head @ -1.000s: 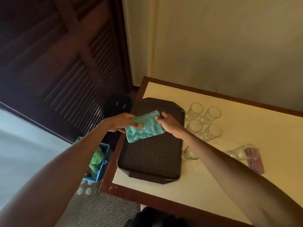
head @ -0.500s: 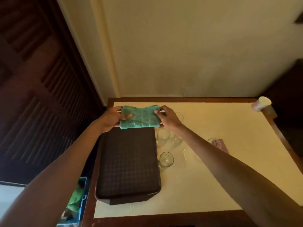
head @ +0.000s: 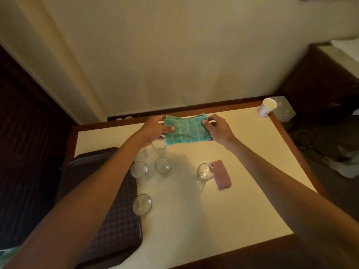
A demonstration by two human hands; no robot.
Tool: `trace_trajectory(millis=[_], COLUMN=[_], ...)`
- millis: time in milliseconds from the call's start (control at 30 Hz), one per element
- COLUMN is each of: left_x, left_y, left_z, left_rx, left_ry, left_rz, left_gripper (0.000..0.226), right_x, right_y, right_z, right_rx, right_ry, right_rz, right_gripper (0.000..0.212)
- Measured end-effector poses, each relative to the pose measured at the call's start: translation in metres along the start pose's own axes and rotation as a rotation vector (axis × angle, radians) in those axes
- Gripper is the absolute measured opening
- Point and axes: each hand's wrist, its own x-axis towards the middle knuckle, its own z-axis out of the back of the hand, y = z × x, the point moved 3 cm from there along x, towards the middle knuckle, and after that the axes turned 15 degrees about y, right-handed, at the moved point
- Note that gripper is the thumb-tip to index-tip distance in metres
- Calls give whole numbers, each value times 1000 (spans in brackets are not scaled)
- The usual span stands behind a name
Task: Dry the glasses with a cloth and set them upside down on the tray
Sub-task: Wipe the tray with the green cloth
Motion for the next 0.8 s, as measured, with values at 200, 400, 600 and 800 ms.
trace_trajectory(millis=[200,400,600,800], left_x=[88,129,129,115], left_y=[42,95,111,105], left_z=[-58,-83,-99,-100], left_rx=[68,158,168,308], left_ry=[-52,-163,-258,-221], left_rz=[172,305,314,294], left_gripper=[47,47,43,54], right_x=[33,54,54,36], right_y=[-100,-163,-180,-181], right_z=[31,26,6,9], right_rx=[-79,-56,2,-17], right_ry=[88,171,204,259], right_rz=[-148,-236,-263,-219], right_gripper=[22,18,30,44])
